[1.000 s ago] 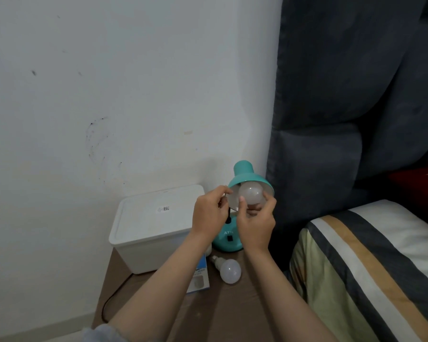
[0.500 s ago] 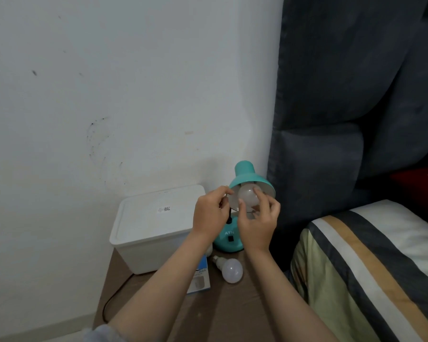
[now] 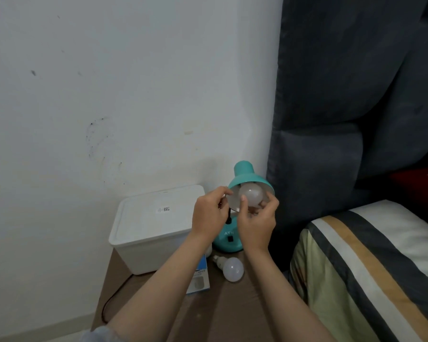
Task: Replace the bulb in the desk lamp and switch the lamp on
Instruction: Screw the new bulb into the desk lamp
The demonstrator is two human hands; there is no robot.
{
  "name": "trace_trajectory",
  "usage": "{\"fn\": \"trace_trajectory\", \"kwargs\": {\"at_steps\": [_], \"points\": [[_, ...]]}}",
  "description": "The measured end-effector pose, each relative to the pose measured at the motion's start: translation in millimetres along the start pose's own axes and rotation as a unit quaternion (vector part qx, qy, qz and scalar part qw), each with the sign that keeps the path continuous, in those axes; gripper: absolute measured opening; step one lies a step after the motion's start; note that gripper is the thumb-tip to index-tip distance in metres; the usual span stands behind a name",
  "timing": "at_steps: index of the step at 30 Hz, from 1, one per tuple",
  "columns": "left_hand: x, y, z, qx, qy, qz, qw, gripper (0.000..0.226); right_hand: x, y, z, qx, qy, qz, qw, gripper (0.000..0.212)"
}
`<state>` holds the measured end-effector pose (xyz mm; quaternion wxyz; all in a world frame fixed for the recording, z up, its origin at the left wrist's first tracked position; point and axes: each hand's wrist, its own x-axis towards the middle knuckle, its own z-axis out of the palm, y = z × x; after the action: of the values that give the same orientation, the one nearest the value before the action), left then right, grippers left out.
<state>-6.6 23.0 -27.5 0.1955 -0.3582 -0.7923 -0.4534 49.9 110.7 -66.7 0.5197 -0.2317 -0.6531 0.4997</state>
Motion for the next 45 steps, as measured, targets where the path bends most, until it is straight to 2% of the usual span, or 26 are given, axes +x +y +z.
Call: {"fn": "trace_trajectory", "kwargs": {"at_steps": [6,9,16,21,30,35,37,45], "points": [[-0.6,-0.3,1.5,-0.004,0.001,0.001,1.0,0.021,0.0,6.0,4.1,-0.045,0.002,-0.098,0.994,0.038],[0.2,-0.8,0.5,-0.005,0.003,-0.004,1.0,0.021,-1.8,13.1,3.6,-0.041,-0.025,-0.129,0.99,0.042],[0.1,-2.0,2.5,-0.01,-0.003,-0.007,1.0,0.02,0.2,9.3,0.1,-0.033,-0.007,-0.051,0.998,0.046],[-0.9,0.1,1.3,-0.011,0.006,-0.004,1.0,0.019,-0.5,11.6,4.1,-0.064,-0.022,-0.132,0.989,0.046],[0.3,3.3,0.2,-0.007,0.007,-0.007,1.0,0.019,1.8,3.2,1.2,-0.048,-0.006,-0.047,0.998,0.05],[-1.1,2.7,0.8,-0.004,0.006,-0.006,1.0,0.019,0.2,8.5,2.6,-0.061,-0.029,-0.084,0.994,0.057],[-1.1,2.7,0.0,-0.006,0.005,-0.008,1.0,0.019,0.8,11.6,3.3,-0.069,-0.034,-0.1,0.992,0.054],[-0.4,6.1,-0.9,-0.007,0.0,-0.011,1.0,0.019,1.9,4.5,1.2,-0.084,-0.015,-0.064,0.994,0.051]]}}
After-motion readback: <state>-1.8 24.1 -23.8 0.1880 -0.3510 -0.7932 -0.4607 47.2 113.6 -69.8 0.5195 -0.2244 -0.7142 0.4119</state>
